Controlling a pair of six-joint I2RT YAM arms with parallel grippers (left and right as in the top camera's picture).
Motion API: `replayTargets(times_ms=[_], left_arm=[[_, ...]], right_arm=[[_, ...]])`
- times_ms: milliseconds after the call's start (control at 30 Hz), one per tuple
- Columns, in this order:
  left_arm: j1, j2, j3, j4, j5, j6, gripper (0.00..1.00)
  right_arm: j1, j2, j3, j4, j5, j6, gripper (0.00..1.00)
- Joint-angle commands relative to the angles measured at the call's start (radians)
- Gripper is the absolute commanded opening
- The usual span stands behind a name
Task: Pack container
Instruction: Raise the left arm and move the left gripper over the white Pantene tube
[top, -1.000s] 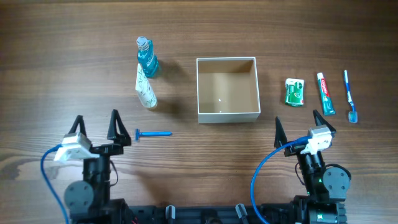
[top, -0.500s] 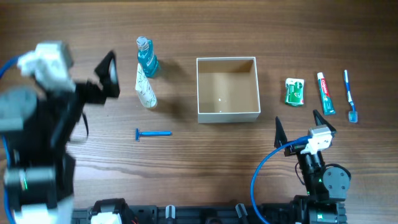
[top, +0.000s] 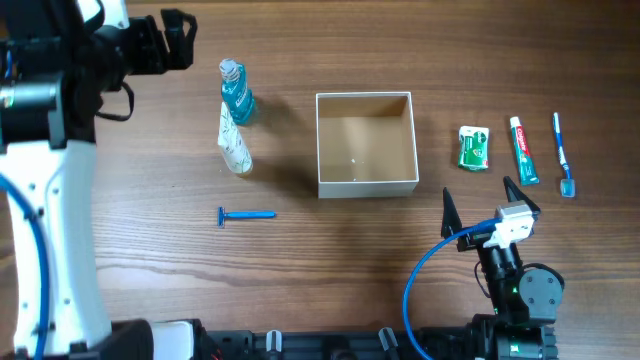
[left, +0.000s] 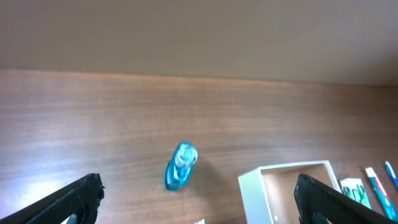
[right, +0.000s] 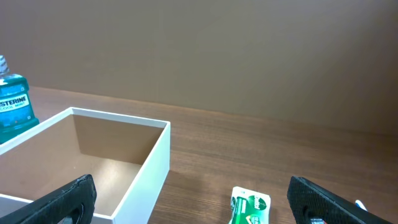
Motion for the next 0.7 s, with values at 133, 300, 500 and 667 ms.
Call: replayTargets(times_ms=[133,300,500,667], left_arm=[[-0.004,0.059,0.029,-0.158,0.038,0.015,1.0],[-0.087,0.108,0.03,-0.191,-0.008,0.01,1.0],[-0.169,0.115,0.029,-0.177,-0.036,-0.045,1.0],[-0.184,0.119,0.026,-0.221,-0.064,-0.037,1.0]], right_arm=[[-0.002,-0.005,-0.001,0.003,0.012,0.007,1.0],[-0.002,-0.005,-0.001,0.003,0.012,0.008,1.0],[-0.002,-0.005,-0.001,0.003,0.012,0.008,1.0],[-0.002,-0.005,-0.001,0.003,0.012,0.008,1.0]])
